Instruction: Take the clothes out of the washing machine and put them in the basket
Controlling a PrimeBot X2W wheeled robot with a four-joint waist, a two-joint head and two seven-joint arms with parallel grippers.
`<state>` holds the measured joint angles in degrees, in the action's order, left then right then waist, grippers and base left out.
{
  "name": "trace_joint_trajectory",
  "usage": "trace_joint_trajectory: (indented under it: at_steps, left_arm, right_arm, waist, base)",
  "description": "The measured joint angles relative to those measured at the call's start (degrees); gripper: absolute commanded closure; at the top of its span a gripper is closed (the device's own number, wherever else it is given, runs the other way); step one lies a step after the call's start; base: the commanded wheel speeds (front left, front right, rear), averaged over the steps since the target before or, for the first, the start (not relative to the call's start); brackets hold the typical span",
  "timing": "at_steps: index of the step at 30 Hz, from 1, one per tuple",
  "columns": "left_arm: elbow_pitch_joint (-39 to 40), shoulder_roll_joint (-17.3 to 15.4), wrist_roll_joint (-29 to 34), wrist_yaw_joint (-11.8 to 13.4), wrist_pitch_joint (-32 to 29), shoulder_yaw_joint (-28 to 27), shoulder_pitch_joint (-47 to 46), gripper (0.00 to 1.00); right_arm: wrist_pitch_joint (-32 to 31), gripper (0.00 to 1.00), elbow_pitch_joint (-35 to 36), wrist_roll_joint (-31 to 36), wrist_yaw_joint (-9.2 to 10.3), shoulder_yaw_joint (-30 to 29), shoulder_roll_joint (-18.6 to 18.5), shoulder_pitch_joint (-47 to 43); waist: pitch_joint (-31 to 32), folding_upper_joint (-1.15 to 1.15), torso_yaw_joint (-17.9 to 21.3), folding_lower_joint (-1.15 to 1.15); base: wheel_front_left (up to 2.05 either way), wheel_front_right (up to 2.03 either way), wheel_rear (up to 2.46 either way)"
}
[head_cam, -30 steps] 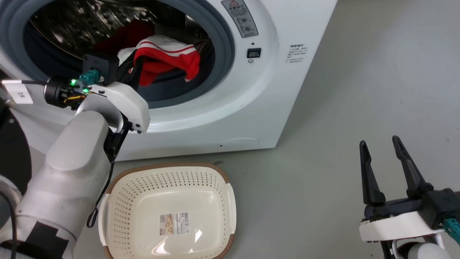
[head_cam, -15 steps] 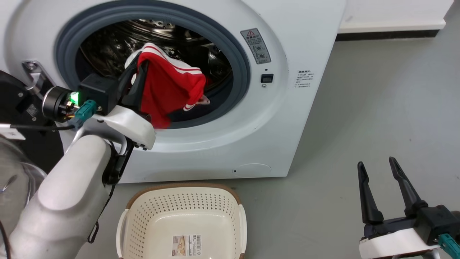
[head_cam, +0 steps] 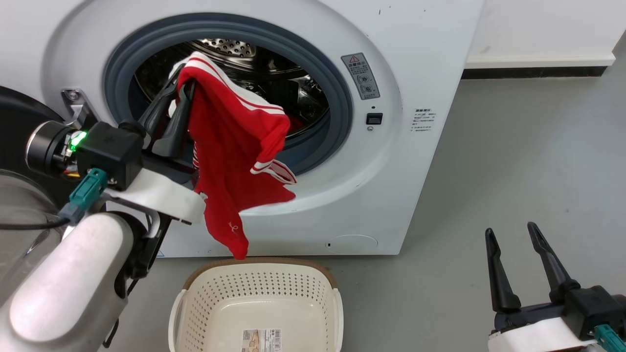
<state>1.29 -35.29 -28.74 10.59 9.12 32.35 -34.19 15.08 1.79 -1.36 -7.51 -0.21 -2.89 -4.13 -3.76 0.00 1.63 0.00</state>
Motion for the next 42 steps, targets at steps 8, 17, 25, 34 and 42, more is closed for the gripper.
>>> trace_joint_trajectory:
  at_steps: [8,17,25,34,42]
  left_arm:
    - [9.81,-3.56,0.59,2.92,-2.89,-0.80,3.63,1.00]
    - [13.56,-4.99,-0.26,4.90,-4.23,0.57,10.47,1.00]
    - [9.51,-3.57,-2.29,5.04,-2.67,3.12,16.91,1.00]
    - [-2.26,1.08,-3.88,0.87,-0.38,7.60,18.63,1.00]
    - [-20.04,6.34,-5.98,-4.99,1.75,9.01,13.99,1.00]
  right_arm:
    - [0.00,0.00,-0.14,-0.18,0.00,-0.08,0.00,-0.97]
    - [0.00,0.00,-0.13,-0.35,0.00,-0.05,0.00,-1.12]
    - [0.00,0.00,0.36,0.05,0.00,-0.66,-0.01,0.61]
    - [0.00,0.00,1.25,0.58,0.00,-1.22,-0.01,4.69]
    - [0.00,0.00,2.18,0.01,0.00,-1.52,-0.01,9.29]
  waist:
    - [0.98,0.00,-0.71,0.00]
    - [-0.05,0.00,-0.76,0.00]
    - [-4.15,0.00,-0.21,0.00]
    - [-11.50,0.00,0.90,0.01]
    - [-19.26,0.00,2.99,0.02]
  base:
    - [0.00,0.00,0.00]
    - [0.00,0.00,0.00]
    - [0.00,0.00,0.00]
    - [0.00,0.00,0.00]
    - [0.00,0.00,0.00]
